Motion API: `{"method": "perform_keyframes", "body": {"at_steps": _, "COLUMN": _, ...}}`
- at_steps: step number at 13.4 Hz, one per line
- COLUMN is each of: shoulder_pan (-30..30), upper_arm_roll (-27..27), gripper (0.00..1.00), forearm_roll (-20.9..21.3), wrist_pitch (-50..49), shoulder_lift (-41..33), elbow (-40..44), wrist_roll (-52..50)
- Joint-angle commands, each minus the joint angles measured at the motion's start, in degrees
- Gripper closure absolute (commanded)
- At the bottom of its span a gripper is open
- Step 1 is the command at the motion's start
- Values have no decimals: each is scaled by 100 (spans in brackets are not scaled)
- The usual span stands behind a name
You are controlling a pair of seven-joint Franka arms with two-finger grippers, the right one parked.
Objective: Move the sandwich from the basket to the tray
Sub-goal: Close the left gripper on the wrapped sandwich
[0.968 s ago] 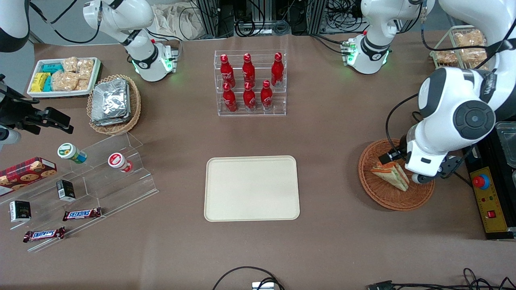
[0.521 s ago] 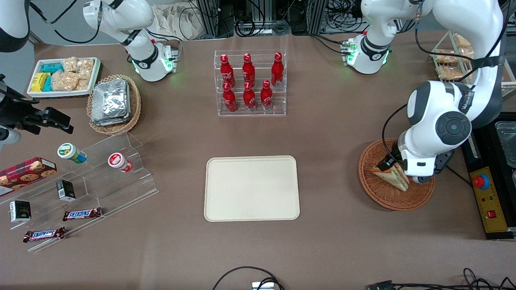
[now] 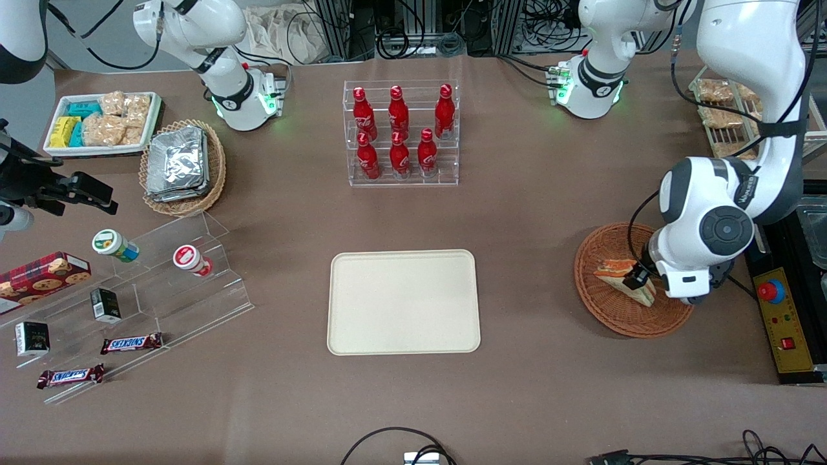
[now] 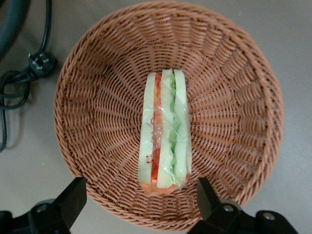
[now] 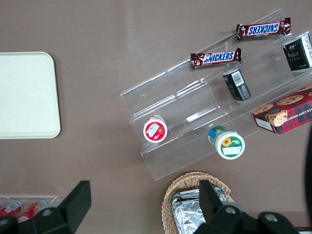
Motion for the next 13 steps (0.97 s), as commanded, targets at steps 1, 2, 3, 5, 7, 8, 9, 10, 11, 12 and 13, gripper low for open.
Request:
{"method": "perform_keyframes", "body": {"at_steps": 1, "shoulder_pan": -23, "upper_arm_roll": 6, "gripper": 0, "forearm_roll": 96, "wrist_pitch": 15, "shoulder_lift": 241, "elbow": 91, "wrist_roll": -277}}
{"method": "perform_keyframes", "body": {"at_steps": 2, "shoulder_pan": -23, "upper_arm_roll": 6, "gripper": 0, "forearm_roll": 96, "wrist_pitch": 15, "shoulder_lift": 320, "elbow": 108, "wrist_roll": -382}}
{"method": "perform_keyframes", "body": {"at_steps": 3, "shoulder_pan": -23, "upper_arm_roll": 6, "gripper": 0, "forearm_roll": 96, "wrist_pitch": -29, "shoulder_lift": 382, "elbow": 161, "wrist_roll": -531}}
{"method": "perform_keyframes", "body": {"at_steps": 5, "shoulder_pan": -14, "upper_arm_roll": 6, "gripper": 0, "forearm_roll": 96, "wrist_pitch": -90, "shoulder_lift": 417, "elbow": 126, "wrist_roll": -629}}
{"method": "perform_keyframes", "body": {"at_steps": 7, "shoulder_pan": -14, "upper_arm_roll": 6, "gripper": 0, "forearm_roll": 96, "wrist_pitch": -117, "shoulder_lift": 479, "elbow": 126, "wrist_roll": -629}}
{"method": "perform_keyframes", "body": {"at_steps": 8, "shoulder_pan": -14, "upper_arm_roll": 15, "gripper": 0, "forearm_roll": 105, "wrist_pitch": -100, "shoulder_lift": 488, "elbow": 126, "wrist_roll": -612}}
{"method": "perform_keyframes", "body": {"at_steps": 9, "shoulder_pan": -14, "upper_arm_roll": 15, "gripper": 0, "forearm_roll": 149, "wrist_pitch": -82, "shoulder_lift": 505, "elbow": 135, "wrist_roll": -612}}
{"method": "perform_keyframes", "body": {"at_steps": 10, "shoulder_pan": -14, "upper_arm_roll": 15, "gripper": 2, "forearm_roll": 227, "wrist_pitch": -56, "shoulder_lift": 592, "elbow": 187, "wrist_roll": -603}}
{"method": "perform_keyframes", "body": {"at_steps": 11, "shoulder_pan": -14, "upper_arm_roll": 15, "gripper": 10, "forearm_roll": 341, "wrist_pitch": -30, "shoulder_lift": 698, "elbow": 301, "wrist_roll": -594}}
{"method": "perform_keyframes", "body": {"at_steps": 12, "shoulder_pan": -14, "upper_arm_roll": 15, "gripper": 16, "forearm_roll": 438, "wrist_pitch": -29, "shoulder_lift": 838, "elbow": 441, "wrist_roll": -594}}
{"method": "perform_keyframes", "body": {"at_steps": 13, "shoulder_pan": -5, "upper_arm_roll": 15, "gripper": 23, "forearm_roll": 448, "wrist_pitch": -29, "shoulder_lift": 909, "elbow": 530, "wrist_roll": -559}}
